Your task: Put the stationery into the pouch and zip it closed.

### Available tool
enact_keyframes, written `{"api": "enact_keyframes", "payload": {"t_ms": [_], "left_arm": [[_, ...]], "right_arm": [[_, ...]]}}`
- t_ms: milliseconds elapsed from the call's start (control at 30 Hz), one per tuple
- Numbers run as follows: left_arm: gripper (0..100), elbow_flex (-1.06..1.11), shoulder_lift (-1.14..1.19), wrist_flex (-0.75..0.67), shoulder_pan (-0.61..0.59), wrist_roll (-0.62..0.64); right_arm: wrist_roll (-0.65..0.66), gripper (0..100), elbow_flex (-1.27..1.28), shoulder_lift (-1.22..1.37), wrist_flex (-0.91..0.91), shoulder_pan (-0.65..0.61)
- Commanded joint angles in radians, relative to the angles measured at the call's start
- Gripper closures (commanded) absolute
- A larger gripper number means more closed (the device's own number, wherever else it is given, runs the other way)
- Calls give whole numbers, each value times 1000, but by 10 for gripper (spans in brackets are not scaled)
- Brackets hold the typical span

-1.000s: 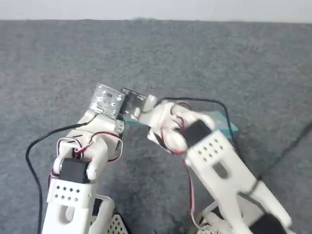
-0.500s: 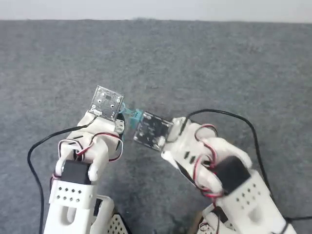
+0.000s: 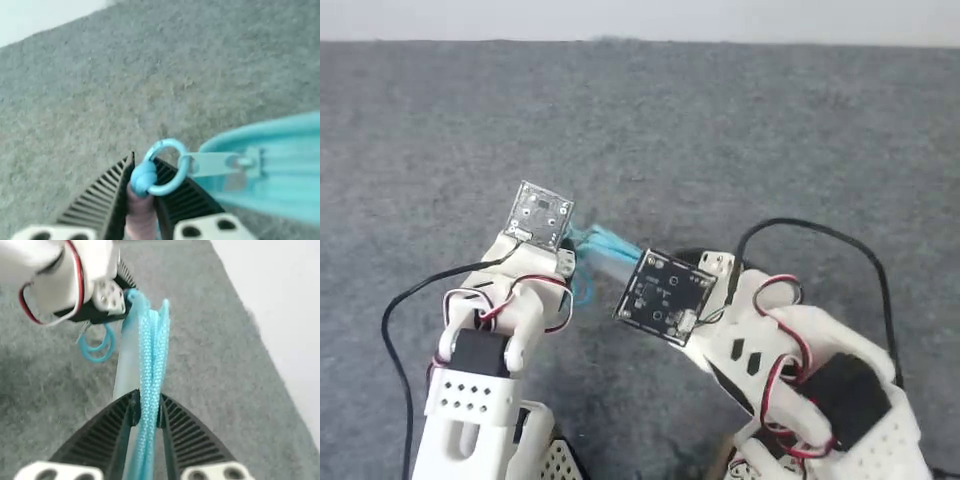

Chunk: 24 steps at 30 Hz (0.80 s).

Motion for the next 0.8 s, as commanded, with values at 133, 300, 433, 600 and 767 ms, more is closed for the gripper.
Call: {"api": "enact_keyframes", "payload": {"t_ms": [133, 300, 433, 600, 767], "left_arm": [[991, 12, -12, -25, -26, 8], [991, 13, -12, -25, -29, 8], [991, 13, -12, -26, -31, 8], [991, 53, -12, -87, -34, 8], [991, 76, -12, -123, -34, 8]], "right_arm": [[-15, 993, -302, 51, 51, 5], [-15, 993, -410, 136, 64, 73], [-9, 993, -471, 206, 61, 140], [-3, 993, -589, 315, 64, 246], [28, 993, -689, 437, 71, 338]]}}
